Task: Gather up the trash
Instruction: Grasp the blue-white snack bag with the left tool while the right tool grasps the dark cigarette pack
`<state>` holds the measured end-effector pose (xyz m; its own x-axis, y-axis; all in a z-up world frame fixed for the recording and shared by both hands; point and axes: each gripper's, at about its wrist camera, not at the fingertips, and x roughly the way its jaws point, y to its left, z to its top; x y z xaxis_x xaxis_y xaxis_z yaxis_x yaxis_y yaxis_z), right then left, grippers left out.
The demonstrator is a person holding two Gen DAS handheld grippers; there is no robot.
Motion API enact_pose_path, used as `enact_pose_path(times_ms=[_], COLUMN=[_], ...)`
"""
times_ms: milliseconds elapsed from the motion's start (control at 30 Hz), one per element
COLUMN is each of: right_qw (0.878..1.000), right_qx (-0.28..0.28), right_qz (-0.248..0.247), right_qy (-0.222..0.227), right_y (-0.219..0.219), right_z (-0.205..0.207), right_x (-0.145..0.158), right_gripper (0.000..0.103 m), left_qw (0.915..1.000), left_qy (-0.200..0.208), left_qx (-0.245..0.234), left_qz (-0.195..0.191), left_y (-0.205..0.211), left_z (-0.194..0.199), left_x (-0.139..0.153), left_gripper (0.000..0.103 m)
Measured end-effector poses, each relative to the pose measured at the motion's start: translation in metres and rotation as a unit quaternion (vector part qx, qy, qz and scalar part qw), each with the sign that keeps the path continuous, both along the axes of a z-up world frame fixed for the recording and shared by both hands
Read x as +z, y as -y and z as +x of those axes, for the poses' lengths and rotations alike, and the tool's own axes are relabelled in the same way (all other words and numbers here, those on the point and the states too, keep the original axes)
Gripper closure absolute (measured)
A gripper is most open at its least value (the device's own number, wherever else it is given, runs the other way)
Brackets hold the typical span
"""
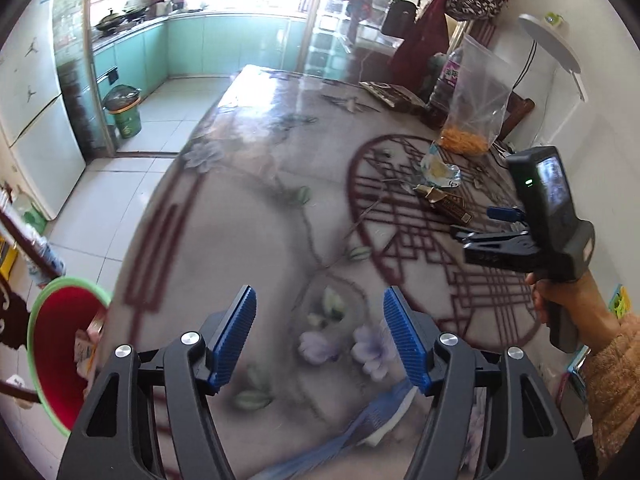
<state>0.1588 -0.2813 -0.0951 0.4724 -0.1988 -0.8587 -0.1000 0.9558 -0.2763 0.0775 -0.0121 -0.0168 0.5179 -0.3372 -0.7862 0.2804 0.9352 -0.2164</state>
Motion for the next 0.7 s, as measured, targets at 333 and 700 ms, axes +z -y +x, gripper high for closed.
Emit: enact_pose_path(times_ms=[333, 700], right_qw=[0.995, 0.948], right_qx=[-0.012, -0.162], right_qz=[0.102, 0.265], right_qy=[-0.005, 0.066], right_y=[0.029, 0.121], right_z=[-0.003, -0.148], right_x=[0.001, 0.042], right_gripper=[0.085, 0.085], left_qw=[0.9998, 0.9995], left_qy=[0.004, -0.014], left_qx=[-0.005, -0.025], left_qz=[-0.017, -0.013], left_y=[0.085, 0.249], left_z=[0.085, 0.169], left_x=[0.006, -0.043], left_gripper=[0.035, 0.025])
